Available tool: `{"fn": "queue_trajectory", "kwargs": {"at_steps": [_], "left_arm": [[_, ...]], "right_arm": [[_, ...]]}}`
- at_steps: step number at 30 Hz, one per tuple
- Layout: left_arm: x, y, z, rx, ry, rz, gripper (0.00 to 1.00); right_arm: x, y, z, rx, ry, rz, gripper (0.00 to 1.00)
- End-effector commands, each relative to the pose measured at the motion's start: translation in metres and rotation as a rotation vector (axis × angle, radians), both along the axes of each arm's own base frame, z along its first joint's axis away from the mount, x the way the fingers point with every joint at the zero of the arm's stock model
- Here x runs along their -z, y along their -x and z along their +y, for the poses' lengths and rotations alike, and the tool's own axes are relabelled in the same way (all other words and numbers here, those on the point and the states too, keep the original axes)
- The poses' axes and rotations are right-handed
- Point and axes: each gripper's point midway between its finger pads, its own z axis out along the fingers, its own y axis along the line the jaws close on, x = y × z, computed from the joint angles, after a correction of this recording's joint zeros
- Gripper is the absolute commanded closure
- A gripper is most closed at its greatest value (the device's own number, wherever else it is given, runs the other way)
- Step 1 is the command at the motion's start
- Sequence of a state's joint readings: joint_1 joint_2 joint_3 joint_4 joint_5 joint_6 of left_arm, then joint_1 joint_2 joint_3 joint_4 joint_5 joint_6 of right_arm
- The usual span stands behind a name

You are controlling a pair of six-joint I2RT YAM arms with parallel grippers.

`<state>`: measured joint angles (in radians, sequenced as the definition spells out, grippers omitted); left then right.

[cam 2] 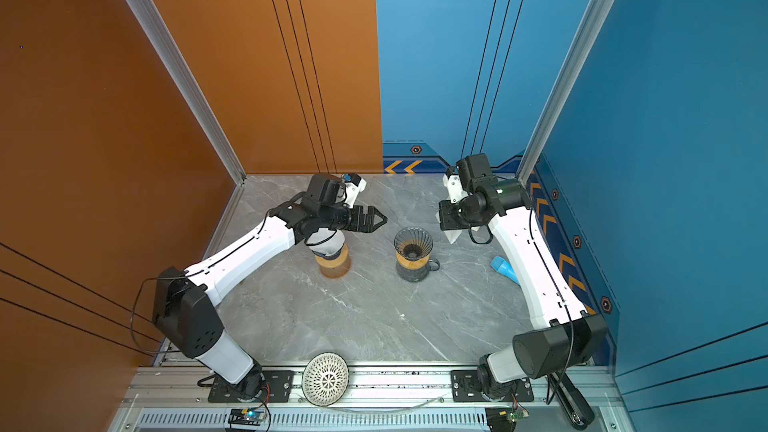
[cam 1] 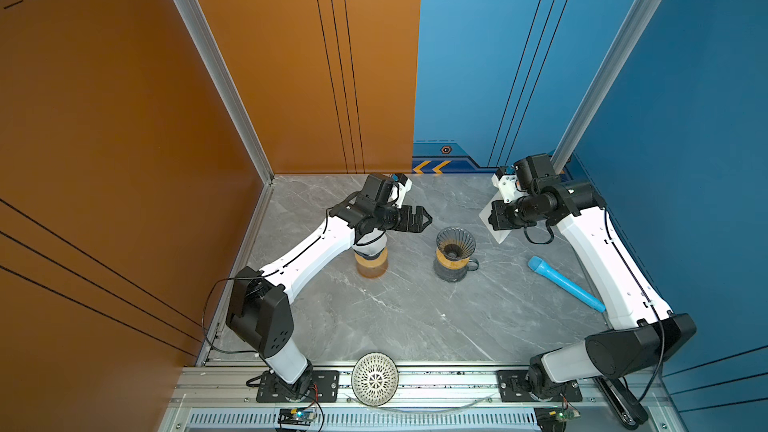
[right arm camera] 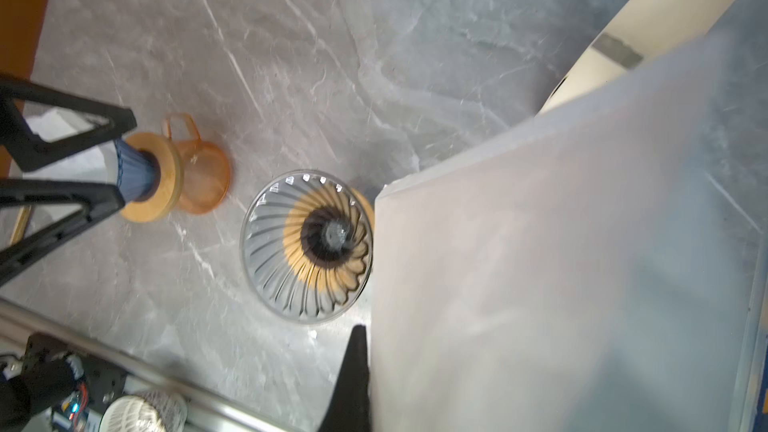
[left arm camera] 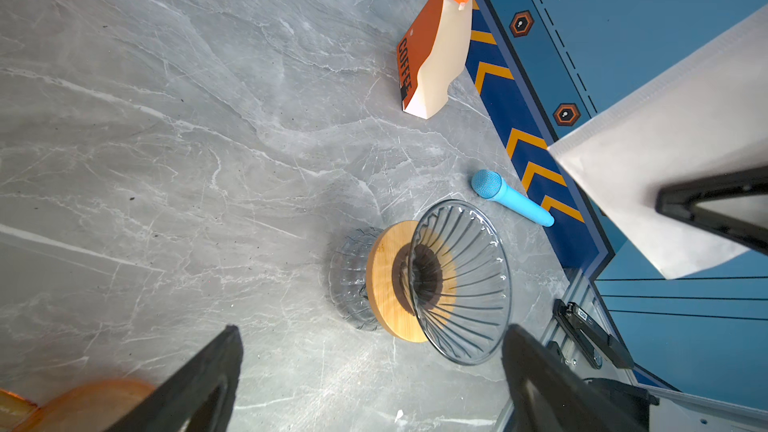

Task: Place the coffee filter in the dripper
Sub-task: 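Carry the white filter with the right gripper over the glass dripper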

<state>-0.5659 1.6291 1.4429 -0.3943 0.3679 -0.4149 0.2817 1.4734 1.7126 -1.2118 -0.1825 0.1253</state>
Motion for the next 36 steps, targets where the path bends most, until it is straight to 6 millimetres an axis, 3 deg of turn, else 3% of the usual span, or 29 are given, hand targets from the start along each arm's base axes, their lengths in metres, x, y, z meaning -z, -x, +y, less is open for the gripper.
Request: {"fn": "queue_trajectory", "kwargs": {"at_steps": [1, 10, 20, 27, 36], "left_arm": [[-0.019, 0.015, -0.001, 0.035, 0.014, -0.039, 0.02], [-0.009, 0.026, 0.001, 0.045, 0.003, -0.026, 0.02], [-0.006, 0.029, 0.012, 0.022, -0.012, -0.031, 0.02], [-0.002, 0.031, 0.016, 0.017, -0.025, -0.025, 0.02], [-0.008, 0.03, 0.037, -0.02, -0.057, -0.045, 0.02]], "right_arm": [[0.004, 0.03, 0.005, -0.067, 0.074, 0.09, 1.0], [0.022, 0.031, 0.034, -0.115, 0.196, 0.118, 1.0], [0.046, 0.004, 0.055, -0.091, 0.305, 0.162, 1.0], [0.076, -0.001, 0.06, -0.093, 0.379, 0.276, 1.0], [0.105, -0.008, 0.069, -0.094, 0.401, 0.345, 1.0]]}}
